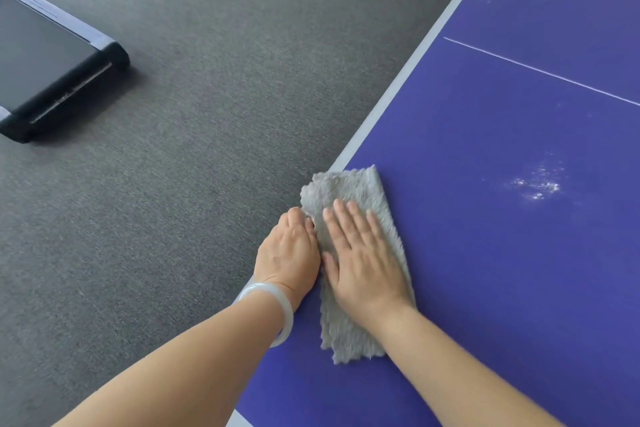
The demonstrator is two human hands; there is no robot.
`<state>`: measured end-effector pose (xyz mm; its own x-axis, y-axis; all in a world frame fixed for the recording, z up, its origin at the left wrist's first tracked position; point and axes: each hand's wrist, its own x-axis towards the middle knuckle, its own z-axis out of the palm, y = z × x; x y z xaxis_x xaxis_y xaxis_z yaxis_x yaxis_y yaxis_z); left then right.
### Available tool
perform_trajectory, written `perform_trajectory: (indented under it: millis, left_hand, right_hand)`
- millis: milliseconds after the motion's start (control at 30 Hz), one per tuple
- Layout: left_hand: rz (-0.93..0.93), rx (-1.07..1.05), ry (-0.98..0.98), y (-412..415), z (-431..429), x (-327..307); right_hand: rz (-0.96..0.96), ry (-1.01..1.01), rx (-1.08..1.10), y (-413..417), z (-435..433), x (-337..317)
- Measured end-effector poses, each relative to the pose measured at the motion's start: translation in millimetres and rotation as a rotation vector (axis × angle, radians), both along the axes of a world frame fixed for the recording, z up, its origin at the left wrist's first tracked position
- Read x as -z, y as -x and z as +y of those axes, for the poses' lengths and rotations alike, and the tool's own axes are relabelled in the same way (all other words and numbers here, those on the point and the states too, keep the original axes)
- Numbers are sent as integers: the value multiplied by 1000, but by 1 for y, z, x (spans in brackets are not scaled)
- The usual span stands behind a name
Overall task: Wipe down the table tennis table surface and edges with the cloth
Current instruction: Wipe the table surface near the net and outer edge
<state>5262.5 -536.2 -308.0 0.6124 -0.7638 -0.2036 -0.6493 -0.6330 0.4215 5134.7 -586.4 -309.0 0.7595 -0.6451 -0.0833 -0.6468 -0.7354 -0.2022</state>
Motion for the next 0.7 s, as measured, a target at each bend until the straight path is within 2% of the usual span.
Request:
perform_trajectory:
  millis: [100,200,300,400,433,500,600,633,700]
  left_hand:
    - [-13,3,4,-2,0,4]
    - [-50,1,-3,-1,0,6]
    - [-60,1,-9,0,-3,6]
    - [-67,2,-30,4,-4,5]
    - [-65,3,-35,4,-3,4]
    - [-70,-6,-34,2,-2,2]
    - [-79,5,-34,3,-3,0]
    - [-73,13,-38,4,-4,0]
    - [-62,32,-37,5,-3,1]
  right_hand:
    - [-3,38,-92,61,43,2]
    - [56,72,-64,127,30,2]
    - [129,89,207,154,-8,-4]
    - [84,39,548,117,-17,-5]
    - [70,47,543,101,-8,-5]
    - [48,74,339,81,27,-2]
    - [7,59,106,120,61,0]
    - [23,59,135,142,60,1]
    - [66,105,325,181,42,2]
